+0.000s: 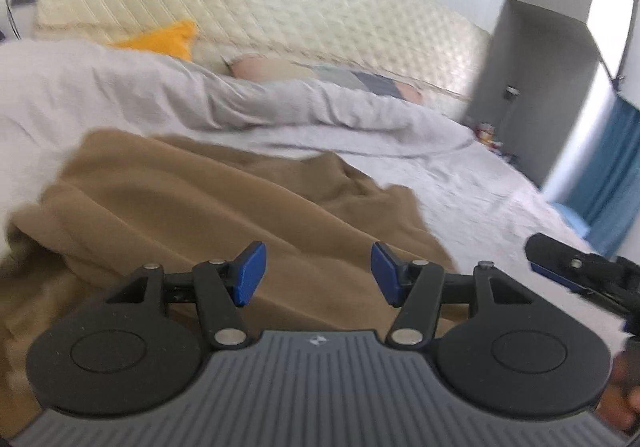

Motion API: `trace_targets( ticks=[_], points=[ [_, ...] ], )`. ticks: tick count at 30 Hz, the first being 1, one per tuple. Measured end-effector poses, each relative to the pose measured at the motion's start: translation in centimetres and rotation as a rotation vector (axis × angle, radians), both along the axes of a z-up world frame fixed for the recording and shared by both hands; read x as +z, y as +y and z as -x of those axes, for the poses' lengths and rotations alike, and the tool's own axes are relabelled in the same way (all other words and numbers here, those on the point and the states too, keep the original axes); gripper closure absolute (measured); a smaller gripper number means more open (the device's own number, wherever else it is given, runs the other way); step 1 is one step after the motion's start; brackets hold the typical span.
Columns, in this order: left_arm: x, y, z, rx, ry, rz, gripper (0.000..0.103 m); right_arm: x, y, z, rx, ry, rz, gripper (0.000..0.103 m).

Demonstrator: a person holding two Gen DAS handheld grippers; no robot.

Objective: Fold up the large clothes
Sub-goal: 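Bring both open grippers to the hoodie hem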

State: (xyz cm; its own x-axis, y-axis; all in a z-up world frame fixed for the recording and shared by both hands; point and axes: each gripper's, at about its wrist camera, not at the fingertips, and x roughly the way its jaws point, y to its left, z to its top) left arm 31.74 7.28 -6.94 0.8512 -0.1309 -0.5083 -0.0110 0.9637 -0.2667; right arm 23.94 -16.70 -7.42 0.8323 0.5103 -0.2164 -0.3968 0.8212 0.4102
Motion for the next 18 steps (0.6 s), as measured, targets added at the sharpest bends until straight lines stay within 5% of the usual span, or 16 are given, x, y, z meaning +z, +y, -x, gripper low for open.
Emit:
trace_targets(
  ticks=[9,18],
  points=[
    [-3.7,2.8,-2.0,0.066,0.052,-0.152,0.044,-4.1,6.3,-3.3,0.055,0.109,0.215,0.068],
    [-7.0,4.7,-3.0,0.062,0.143,-0.138,0.051,-8.4,7.7,-6.8,0.033,0.232,0.287,0.074]
  ],
)
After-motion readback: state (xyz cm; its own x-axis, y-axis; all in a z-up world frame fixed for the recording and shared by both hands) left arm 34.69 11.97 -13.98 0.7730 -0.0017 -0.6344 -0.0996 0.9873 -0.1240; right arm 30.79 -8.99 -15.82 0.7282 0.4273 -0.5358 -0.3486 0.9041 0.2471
